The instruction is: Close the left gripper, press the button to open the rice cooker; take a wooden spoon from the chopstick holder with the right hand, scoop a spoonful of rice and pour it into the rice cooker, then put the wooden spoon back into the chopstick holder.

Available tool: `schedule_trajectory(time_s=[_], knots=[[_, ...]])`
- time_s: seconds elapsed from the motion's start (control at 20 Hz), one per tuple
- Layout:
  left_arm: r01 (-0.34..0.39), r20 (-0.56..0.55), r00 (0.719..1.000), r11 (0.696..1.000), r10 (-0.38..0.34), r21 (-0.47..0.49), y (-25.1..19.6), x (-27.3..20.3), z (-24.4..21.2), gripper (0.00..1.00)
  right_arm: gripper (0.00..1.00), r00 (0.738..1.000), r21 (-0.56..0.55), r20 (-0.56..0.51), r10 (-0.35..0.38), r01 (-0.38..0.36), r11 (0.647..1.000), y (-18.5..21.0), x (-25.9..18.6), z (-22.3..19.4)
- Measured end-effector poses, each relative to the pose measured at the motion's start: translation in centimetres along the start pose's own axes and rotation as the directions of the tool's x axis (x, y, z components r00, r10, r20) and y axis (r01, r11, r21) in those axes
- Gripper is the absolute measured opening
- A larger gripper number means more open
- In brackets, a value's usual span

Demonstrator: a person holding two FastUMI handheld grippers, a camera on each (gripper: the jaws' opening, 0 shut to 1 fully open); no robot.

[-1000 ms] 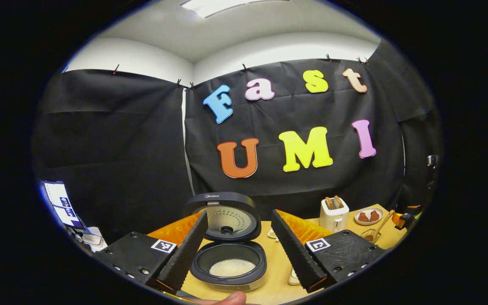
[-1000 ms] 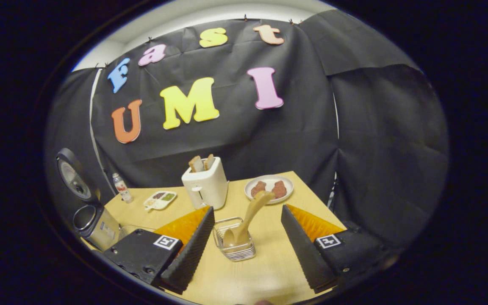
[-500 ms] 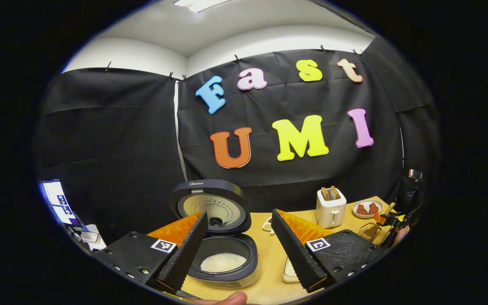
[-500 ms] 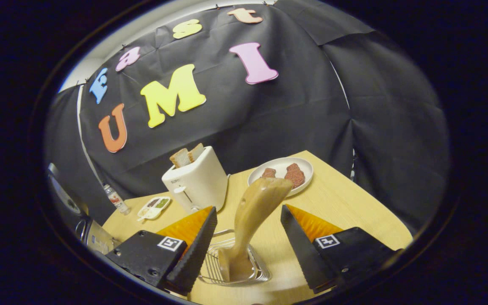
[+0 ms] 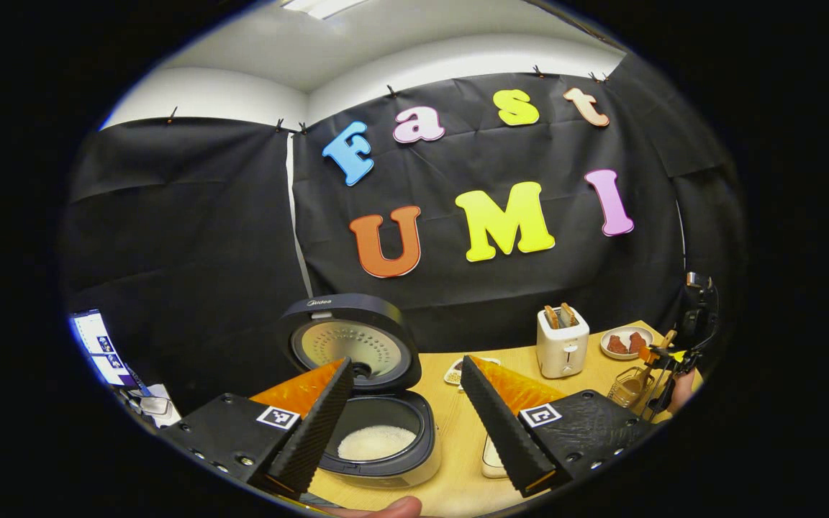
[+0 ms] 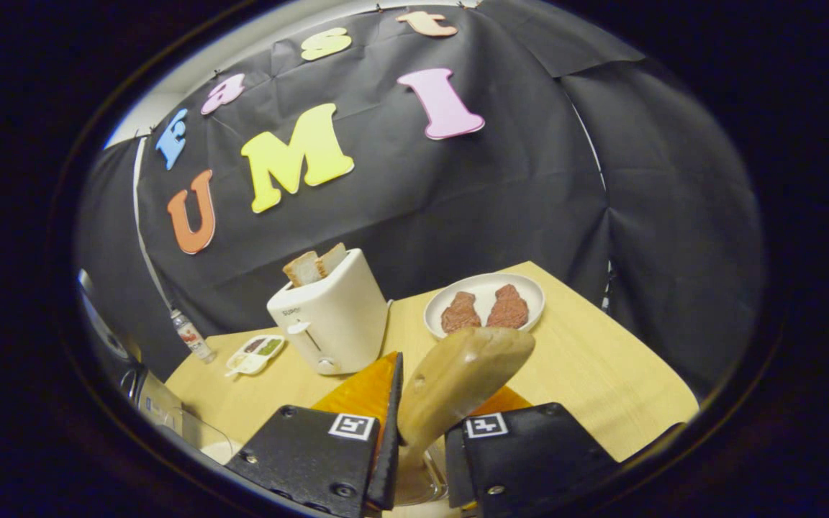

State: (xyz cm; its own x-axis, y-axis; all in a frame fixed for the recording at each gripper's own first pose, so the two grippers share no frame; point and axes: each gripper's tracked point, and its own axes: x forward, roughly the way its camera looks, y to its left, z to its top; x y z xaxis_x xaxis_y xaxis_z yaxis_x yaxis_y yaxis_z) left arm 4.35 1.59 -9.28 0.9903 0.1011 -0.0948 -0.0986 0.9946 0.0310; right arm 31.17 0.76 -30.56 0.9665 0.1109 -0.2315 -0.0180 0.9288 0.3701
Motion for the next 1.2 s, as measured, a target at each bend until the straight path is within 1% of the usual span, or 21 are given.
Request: schedule_trajectory(time_s=[0.1, 0.15, 0.2, 0.3, 0.35, 0.4, 0.45, 0.5, 0.55, 0.6, 0.8, 0.85, 0.9, 1.05, 1.2], knots=[[0.000, 0.007, 1.000, 1.000, 0.000, -0.005, 0.0, 0.0, 0.2, 0.95, 0.27, 1.000, 0.003, 0.002, 0.007, -0.007, 1.000, 0.3, 0.2, 0.0], [-0.003, 0.006, 1.000, 1.000, 0.003, -0.006, 0.1, 0.0, 0.1, 0.95, 0.30, 1.000, 0.003, 0.000, 0.013, -0.013, 1.000, 0.4, 0.3, 0.0], [-0.002, 0.008, 1.000, 1.000, 0.002, -0.007, 0.1, 0.0, 0.1, 0.95, 0.26, 1.000, -0.005, 0.003, 0.009, -0.009, 1.000, 0.4, 0.2, 0.0], [-0.007, 0.004, 1.000, 1.000, 0.007, -0.003, 0.4, 0.0, -0.2, 0.95, 0.25, 1.000, -0.009, -0.002, 0.017, -0.017, 1.000, 0.7, 0.0, 0.2], [-0.009, 0.005, 1.000, 1.000, 0.009, -0.003, 0.4, -0.1, -0.1, 0.95, 0.29, 1.000, -0.010, 0.004, 0.023, -0.023, 1.000, 1.1, -0.2, 0.5], [-0.008, 0.002, 1.000, 1.000, 0.008, -0.003, 0.4, -0.1, -0.2, 0.95, 0.24, 1.000, -0.016, 0.012, 0.022, -0.022, 1.000, 1.4, -0.5, 0.8], [-0.009, 0.002, 1.000, 1.000, 0.009, -0.004, 0.6, -0.2, -0.1, 0.95, 0.28, 0.999, -0.027, 0.020, 0.027, -0.027, 0.999, 1.8, -0.5, 1.0], [-0.011, 0.004, 1.000, 1.000, 0.011, -0.002, 0.8, -0.3, -0.2, 0.95, 0.24, 0.999, -0.036, 0.022, 0.037, -0.036, 0.999, 2.3, -0.7, 1.5], [-0.016, 0.009, 1.000, 1.000, 0.016, 0.001, 1.1, -0.3, 0.0, 0.95, 0.24, 0.999, -0.052, 0.032, 0.038, -0.037, 0.998, 2.8, -0.9, 1.8], [-0.017, 0.010, 1.000, 1.000, 0.017, 0.001, 1.3, -0.3, 0.1, 0.95, 0.27, 0.998, -0.074, 0.040, 0.038, -0.035, 0.997, 3.2, -1.2, 2.4], [-0.030, -0.004, 1.000, 0.999, 0.029, -0.013, 2.3, -0.5, -0.5, 0.95, 0.27, 0.996, -0.138, 0.085, 0.037, -0.025, 0.990, 5.2, -2.9, 6.0], [-0.032, -0.008, 0.999, 0.999, 0.032, -0.017, 2.6, -0.5, -0.7, 0.95, 0.27, 0.995, -0.171, 0.089, 0.041, -0.026, 0.985, 5.8, -3.5, 6.8], [-0.036, -0.016, 0.999, 0.999, 0.035, -0.021, 2.8, -0.5, -0.9, 0.95, 0.28, 0.994, -0.205, 0.101, 0.031, -0.010, 0.979, 6.3, -4.2, 7.5], [-0.046, -0.023, 0.999, 0.999, 0.045, -0.022, 3.8, -0.4, -1.4, 0.95, 0.28, 0.992, -0.289, 0.120, 0.046, -0.010, 0.957, 9.7, -6.8, 10.4], [-0.064, -0.022, 0.998, 0.998, 0.063, -0.019, 5.1, -0.3, -1.8, 0.96, 0.28, 0.990, -0.331, 0.122, 0.075, -0.031, 0.943, 13.9, -9.4, 11.8]])
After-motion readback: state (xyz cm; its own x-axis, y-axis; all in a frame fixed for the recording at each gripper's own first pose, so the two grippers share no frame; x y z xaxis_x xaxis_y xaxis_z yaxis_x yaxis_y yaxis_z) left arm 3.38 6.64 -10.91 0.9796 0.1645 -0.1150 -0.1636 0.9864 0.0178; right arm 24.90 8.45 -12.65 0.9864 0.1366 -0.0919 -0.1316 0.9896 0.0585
